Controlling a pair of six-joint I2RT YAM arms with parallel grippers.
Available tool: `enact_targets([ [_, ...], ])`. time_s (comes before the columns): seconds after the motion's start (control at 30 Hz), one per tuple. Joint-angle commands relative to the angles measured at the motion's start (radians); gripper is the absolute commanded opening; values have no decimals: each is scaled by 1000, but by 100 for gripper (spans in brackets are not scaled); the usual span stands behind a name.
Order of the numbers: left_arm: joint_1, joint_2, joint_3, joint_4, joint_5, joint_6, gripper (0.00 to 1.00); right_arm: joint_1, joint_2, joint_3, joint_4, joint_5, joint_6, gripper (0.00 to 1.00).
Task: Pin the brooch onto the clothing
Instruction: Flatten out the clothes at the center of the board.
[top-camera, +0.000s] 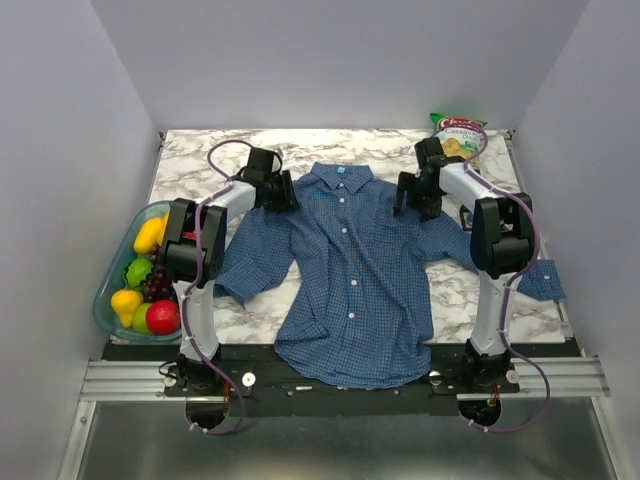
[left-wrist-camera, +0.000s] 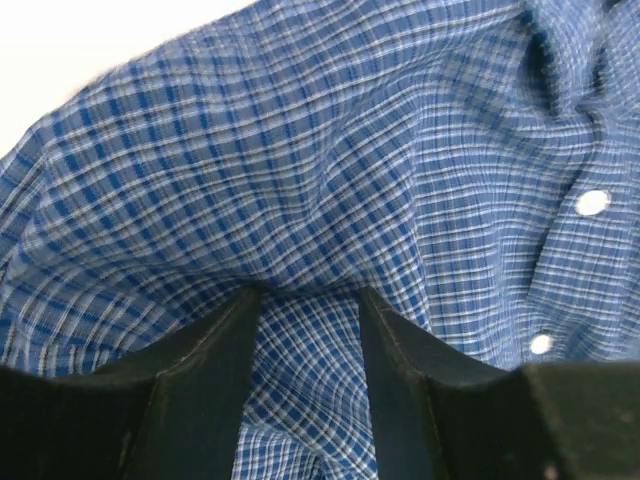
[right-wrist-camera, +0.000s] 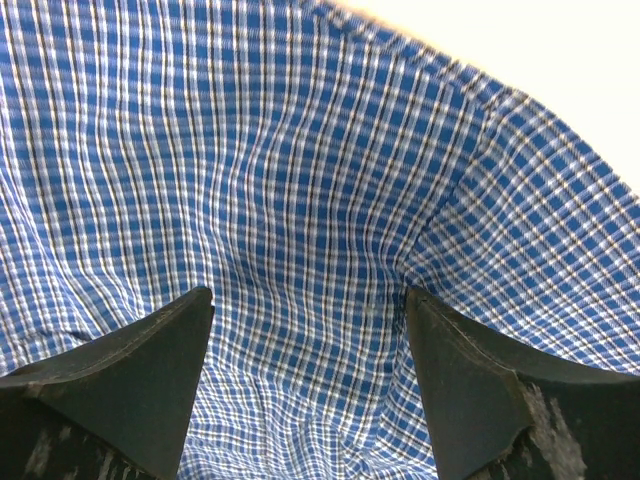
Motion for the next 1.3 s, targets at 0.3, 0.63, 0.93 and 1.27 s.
enact_targets([
  [0.3,79,71,89,-64,-54,53,54,-31,164,273,-155,-42,19,85],
  [0.63,64,-32,106,-58,-60,88,60,-18,32,335,-174,-102,-41,82],
  [0.93,55,-366,51,-128,-31,136,89,263,-517,-246,75,-143,4,82],
  [1.27,54,-638,-141,-150,-53,182,95,764,-668,-612,352,-246,151,76],
])
